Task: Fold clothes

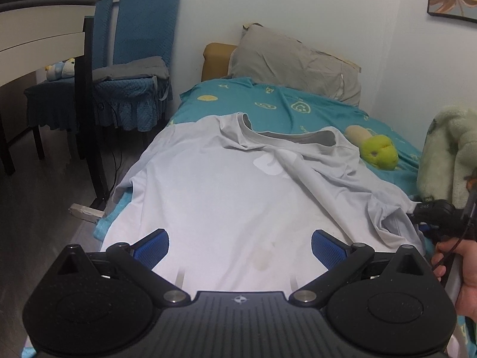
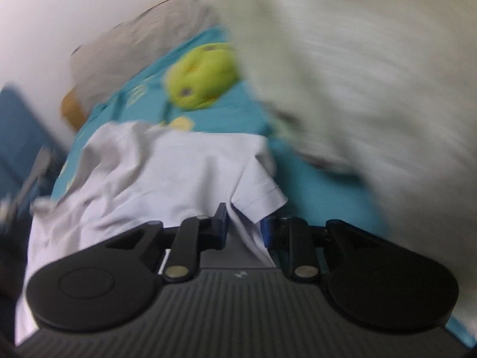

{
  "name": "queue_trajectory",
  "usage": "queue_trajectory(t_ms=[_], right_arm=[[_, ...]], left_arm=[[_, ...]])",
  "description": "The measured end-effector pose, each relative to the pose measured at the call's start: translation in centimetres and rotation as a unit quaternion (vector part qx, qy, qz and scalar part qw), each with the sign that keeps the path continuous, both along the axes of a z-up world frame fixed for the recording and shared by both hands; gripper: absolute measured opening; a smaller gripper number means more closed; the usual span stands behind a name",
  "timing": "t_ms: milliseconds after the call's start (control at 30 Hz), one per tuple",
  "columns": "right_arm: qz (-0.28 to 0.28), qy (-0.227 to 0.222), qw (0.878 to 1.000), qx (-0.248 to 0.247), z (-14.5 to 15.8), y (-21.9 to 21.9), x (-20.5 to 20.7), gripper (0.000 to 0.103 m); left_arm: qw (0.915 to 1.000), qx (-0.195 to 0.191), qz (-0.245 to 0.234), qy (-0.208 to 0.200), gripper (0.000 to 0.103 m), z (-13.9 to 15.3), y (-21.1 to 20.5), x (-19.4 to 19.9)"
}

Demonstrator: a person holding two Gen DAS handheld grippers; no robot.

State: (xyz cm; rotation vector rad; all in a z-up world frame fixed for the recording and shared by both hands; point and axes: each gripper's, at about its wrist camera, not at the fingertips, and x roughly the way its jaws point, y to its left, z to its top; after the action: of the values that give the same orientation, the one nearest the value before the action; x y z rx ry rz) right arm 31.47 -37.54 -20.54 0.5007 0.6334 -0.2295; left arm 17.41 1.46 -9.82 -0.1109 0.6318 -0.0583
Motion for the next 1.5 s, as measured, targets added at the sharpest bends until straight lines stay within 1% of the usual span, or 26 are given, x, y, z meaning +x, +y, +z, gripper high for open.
queue_trajectory(t_ms=[67,167,267,400,500,600,733,867,967,1067,1200,1333,1367,1400,1433,1467,1500], right_arm=[[0.022,-0.006,0.999,-0.047,1.5,1.5,1.3,0.013],[0.019,-0.023,0.995,-0.095,5.0,1.8,2.5,0.011],[0.000,-0.030,0.989,-0.146,8.7,0.3,3.2,0.011],[-0.028,-0.019,0.980,-0.195,12.6,-1.9,4.3,0.010],[-0.039,-0.012,0.980,-0.195,14.5,-2.2,5.1,0.010],[-0.031,-0.019,0.983,-0.182,15.6,-0.5,5.8,0.010],[0.009,-0.021,0.988,-0.154,17.0,5.2,6.5,0.010],[0.059,-0.010,0.991,-0.122,16.4,12.2,8.0,0.010],[0.099,0.017,0.988,-0.117,13.6,17.0,9.5,0.010],[0.136,0.042,0.983,-0.112,10.8,21.4,11.0,0.010],[0.159,0.057,0.979,-0.118,7.2,23.8,12.7,0.012],[0.162,0.039,0.980,-0.112,5.5,23.3,12.4,0.014],[0.169,0.036,0.979,-0.108,5.4,23.1,12.2,0.020],[0.175,0.033,0.979,-0.104,5.3,22.9,12.1,0.040],[0.182,0.027,0.978,-0.100,5.3,22.7,11.9,0.054],[0.193,0.017,0.976,-0.098,5.6,22.6,11.5,0.079],[0.202,0.005,0.974,-0.098,6.0,22.4,11.0,0.085]], left_arm=[[1.0000,0.003,0.005,0.000,0.103,-0.2,0.2,0.1],[0.9998,-0.009,0.011,0.013,0.103,-0.7,0.5,0.6],[0.9993,-0.030,0.016,0.018,0.103,-0.6,0.9,0.8],[0.9988,-0.038,0.025,0.015,0.103,-0.2,1.4,0.9],[0.9985,-0.039,0.033,0.020,0.103,-0.1,1.8,1.0],[0.9981,-0.036,0.042,0.028,0.103,-0.1,2.1,1.1],[0.9972,-0.033,0.056,0.037,0.103,0.0,2.9,1.3],[0.9964,-0.025,0.072,0.038,0.103,0.1,3.7,1.5],[0.9953,-0.026,0.086,0.038,0.103,0.1,4.7,1.3],[0.9929,-0.038,0.104,0.043,0.103,-0.1,5.9,1.2],[0.9902,-0.052,0.120,0.049,0.103,-0.6,6.8,1.3],[0.9893,-0.057,0.123,0.052,0.103,-1.1,6.9,1.5],[0.9894,-0.058,0.122,0.054,0.103,-1.2,6.8,1.6],[0.9895,-0.059,0.120,0.054,0.103,-1.3,6.7,1.6],[0.9898,-0.059,0.118,0.053,0.103,-1.4,6.5,1.7],[0.9902,-0.059,0.116,0.051,0.103,-1.5,6.4,1.8],[0.9907,-0.056,0.114,0.048,0.103,-1.5,6.2,1.8]])
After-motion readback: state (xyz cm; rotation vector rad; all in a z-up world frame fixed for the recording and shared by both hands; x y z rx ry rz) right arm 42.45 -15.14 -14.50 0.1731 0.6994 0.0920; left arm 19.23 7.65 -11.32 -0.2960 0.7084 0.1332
